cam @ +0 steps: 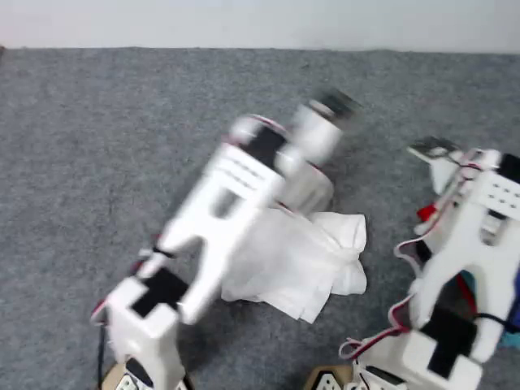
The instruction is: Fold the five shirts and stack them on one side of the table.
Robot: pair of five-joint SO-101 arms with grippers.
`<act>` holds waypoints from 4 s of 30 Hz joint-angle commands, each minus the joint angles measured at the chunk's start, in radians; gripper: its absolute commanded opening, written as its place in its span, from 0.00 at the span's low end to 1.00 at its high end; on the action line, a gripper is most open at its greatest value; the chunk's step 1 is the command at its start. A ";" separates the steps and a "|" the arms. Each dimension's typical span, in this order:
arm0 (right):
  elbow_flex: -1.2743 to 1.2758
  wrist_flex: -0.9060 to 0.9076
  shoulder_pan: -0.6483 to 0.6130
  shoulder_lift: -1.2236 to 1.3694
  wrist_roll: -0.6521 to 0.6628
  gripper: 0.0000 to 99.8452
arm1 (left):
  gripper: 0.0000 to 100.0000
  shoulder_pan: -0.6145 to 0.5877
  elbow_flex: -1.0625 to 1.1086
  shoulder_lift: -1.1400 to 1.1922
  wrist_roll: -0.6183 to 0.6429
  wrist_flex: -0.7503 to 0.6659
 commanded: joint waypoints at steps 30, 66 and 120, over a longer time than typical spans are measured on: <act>-0.014 -0.145 -0.766 0.183 -0.170 0.20 | 0.22 -0.695 0.835 -0.601 -0.356 0.029; 0.114 0.039 -0.751 0.008 -0.132 0.01 | 0.22 -0.697 0.835 -0.601 -0.361 0.029; 0.384 -0.453 -0.615 0.174 -0.448 0.62 | 0.22 -0.697 0.860 -0.608 -0.356 0.029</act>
